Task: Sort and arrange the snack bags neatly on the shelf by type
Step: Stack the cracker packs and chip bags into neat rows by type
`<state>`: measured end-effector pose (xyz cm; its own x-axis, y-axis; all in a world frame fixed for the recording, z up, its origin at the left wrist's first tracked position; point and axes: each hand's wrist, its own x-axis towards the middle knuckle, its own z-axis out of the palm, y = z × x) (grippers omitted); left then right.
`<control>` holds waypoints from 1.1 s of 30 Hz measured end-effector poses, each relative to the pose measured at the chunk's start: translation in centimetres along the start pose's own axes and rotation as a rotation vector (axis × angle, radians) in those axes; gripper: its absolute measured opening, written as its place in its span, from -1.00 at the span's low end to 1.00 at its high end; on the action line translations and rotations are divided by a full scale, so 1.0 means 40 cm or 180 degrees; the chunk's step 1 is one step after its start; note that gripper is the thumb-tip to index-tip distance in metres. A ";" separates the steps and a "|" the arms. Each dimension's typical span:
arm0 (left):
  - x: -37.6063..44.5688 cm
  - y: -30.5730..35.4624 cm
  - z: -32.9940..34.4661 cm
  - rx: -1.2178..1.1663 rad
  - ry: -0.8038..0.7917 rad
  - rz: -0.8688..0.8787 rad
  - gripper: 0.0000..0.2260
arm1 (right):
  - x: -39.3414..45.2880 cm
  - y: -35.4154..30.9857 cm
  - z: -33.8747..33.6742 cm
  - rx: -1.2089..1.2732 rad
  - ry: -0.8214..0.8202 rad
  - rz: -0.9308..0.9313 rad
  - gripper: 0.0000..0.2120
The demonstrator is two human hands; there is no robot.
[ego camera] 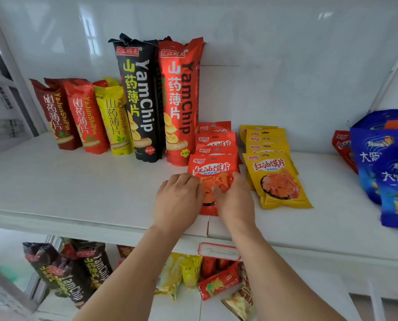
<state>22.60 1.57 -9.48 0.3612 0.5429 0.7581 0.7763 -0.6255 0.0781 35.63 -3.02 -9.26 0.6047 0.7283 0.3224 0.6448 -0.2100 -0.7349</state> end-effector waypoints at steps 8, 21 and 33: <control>0.026 0.077 0.016 -0.0046 -0.0146 0.0180 -0.81 | 0.002 0.032 -0.061 -0.0953 0.0753 -0.0563 -0.76; 0.078 0.485 0.106 -0.0159 -0.0071 0.0691 -0.75 | 0.101 0.328 -0.424 -0.2148 0.0513 -0.1400 -0.91; 0.141 0.889 0.177 -0.0797 -0.0474 -0.0019 -0.84 | 0.200 0.574 -0.797 -0.1483 0.1040 -0.0758 -0.80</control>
<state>55.90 -13.63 -7.02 0.4433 0.6116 0.6553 0.6336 -0.7309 0.2537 70.17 -22.83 -4.52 0.4835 0.5683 0.6658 0.8716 -0.3829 -0.3061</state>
